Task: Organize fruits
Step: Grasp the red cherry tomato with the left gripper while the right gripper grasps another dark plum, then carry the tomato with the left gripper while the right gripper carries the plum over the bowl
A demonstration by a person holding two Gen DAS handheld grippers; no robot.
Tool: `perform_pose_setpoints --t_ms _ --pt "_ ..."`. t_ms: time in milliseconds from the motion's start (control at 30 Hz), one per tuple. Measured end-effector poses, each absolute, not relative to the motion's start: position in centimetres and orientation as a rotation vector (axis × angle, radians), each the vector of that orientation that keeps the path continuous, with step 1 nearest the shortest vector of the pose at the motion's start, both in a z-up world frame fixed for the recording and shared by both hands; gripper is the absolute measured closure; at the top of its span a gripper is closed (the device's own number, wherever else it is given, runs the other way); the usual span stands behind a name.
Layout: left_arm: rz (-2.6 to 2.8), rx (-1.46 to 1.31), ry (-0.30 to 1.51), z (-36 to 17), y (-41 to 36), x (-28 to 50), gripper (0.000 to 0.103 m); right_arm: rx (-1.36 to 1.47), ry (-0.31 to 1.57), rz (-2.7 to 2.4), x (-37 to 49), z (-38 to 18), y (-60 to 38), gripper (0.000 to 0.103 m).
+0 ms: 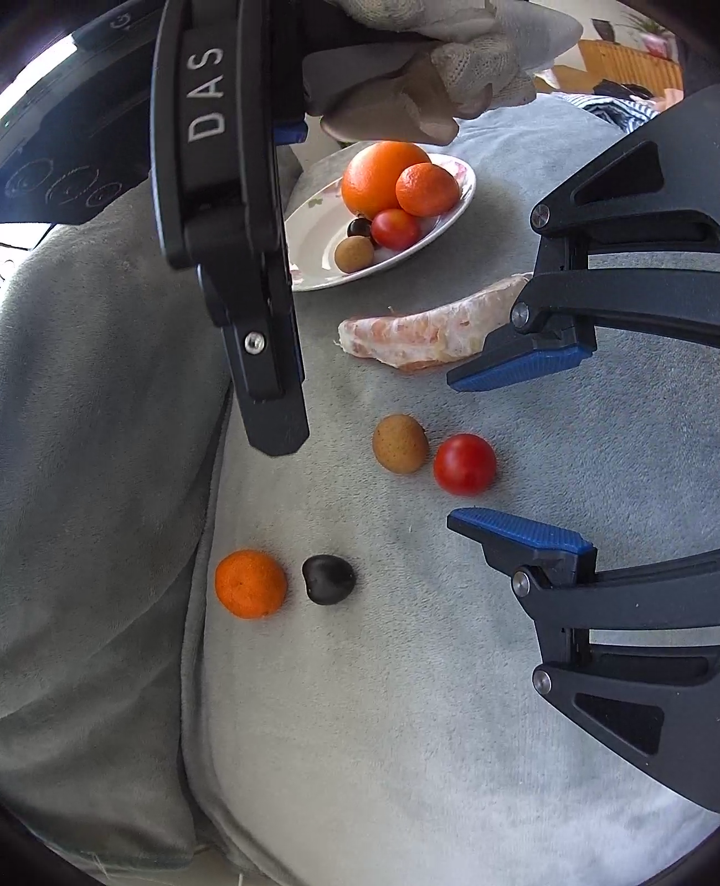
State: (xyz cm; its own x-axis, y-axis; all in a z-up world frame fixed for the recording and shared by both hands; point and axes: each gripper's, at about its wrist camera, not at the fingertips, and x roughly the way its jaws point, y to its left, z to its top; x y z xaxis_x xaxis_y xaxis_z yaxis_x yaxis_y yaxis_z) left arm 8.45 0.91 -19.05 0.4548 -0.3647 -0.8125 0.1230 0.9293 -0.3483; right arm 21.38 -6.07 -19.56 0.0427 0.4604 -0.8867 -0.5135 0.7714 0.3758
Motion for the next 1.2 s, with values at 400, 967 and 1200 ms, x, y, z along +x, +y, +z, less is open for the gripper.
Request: perform_pose_setpoints --t_ms 400,967,1200 --pt "-0.306 -0.313 1.041 -20.2 2.6 8.8 0.066 -0.172 1.347 0.795 22.3 -21.8 -0.9 0.071" --pt "-0.317 -0.346 1.037 -21.7 3.9 8.9 0.074 -0.302 1.368 0.809 22.6 -24.4 3.1 0.072" --pt "-0.316 -0.338 1.037 -21.9 4.3 9.2 0.08 -0.322 1.375 0.819 22.7 -25.0 3.3 0.08"
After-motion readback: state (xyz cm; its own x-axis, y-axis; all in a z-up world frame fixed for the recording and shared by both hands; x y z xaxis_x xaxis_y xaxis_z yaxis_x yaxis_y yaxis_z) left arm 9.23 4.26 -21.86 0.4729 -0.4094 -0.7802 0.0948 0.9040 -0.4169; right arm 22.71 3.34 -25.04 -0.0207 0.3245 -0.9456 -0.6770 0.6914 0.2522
